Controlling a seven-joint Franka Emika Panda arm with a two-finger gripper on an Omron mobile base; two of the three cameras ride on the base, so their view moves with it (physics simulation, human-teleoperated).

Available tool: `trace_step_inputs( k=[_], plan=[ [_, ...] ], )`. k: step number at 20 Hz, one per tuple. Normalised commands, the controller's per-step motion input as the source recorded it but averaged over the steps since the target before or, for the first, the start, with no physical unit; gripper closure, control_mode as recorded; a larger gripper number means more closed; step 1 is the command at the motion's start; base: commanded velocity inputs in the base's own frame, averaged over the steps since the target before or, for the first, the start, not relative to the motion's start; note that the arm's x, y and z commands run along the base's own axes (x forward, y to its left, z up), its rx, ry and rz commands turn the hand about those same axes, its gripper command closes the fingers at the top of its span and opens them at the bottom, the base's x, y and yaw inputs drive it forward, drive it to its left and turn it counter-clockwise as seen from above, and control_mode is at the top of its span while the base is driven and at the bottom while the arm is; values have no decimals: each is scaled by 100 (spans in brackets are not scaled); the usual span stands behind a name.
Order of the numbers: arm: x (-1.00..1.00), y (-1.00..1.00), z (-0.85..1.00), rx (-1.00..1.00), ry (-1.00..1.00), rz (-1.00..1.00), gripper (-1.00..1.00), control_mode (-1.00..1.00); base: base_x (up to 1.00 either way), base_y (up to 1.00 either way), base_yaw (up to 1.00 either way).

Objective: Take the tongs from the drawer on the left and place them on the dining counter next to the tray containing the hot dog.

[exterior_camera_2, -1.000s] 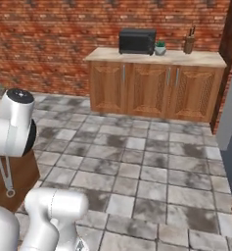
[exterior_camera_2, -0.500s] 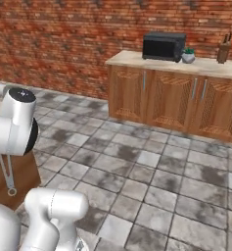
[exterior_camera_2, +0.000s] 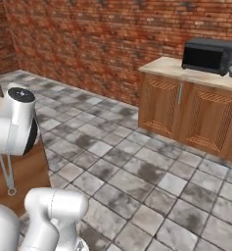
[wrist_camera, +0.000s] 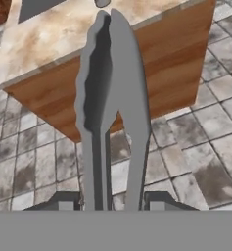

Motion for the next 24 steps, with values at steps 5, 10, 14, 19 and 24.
trace_step_inputs(
  k=[5,10,14,19,24],
  plan=[
    [0,0,0,0,0,0,100,100,70,-67,47],
    [0,0,0,0,0,0,100,100,66,-71,49],
    [0,0,0,0,0,0,100,100,68,-75,54],
    [0,0,0,0,0,0,100,100,63,-70,56],
    [0,0,0,0,0,0,100,100,60,-54,63]
  ],
)
